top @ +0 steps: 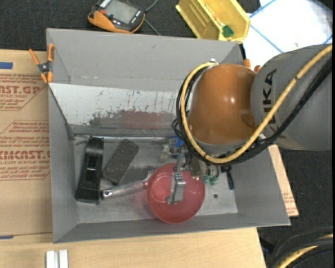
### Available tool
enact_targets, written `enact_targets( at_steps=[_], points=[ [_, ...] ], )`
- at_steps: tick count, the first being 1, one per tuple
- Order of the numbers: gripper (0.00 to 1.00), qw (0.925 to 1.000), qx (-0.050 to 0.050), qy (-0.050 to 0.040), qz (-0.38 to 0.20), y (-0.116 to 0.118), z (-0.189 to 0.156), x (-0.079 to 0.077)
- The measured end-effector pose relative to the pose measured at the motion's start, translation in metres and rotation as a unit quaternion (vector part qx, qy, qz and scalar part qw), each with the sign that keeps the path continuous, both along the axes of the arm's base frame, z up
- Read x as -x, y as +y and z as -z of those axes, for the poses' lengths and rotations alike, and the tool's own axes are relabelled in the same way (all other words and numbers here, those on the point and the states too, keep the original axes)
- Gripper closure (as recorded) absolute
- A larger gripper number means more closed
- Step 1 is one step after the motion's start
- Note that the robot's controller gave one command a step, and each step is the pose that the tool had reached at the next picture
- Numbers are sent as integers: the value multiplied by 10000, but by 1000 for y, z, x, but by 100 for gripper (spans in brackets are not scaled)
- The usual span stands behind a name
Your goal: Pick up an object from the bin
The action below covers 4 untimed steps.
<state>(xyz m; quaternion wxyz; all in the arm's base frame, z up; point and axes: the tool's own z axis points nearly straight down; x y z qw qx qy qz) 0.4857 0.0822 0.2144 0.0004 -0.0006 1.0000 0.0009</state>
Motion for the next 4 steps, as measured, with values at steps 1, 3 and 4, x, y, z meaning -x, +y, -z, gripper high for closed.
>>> enact_targets(
  at_steps=[1,3,4],
  points=[
    [0,10000,0,0,-2,0,0,0],
    [100,9998,-5,-27,-190,-17,-22,-11],
    [0,9998,-5,-27,-191,-17,-22,-11]
  ],
)
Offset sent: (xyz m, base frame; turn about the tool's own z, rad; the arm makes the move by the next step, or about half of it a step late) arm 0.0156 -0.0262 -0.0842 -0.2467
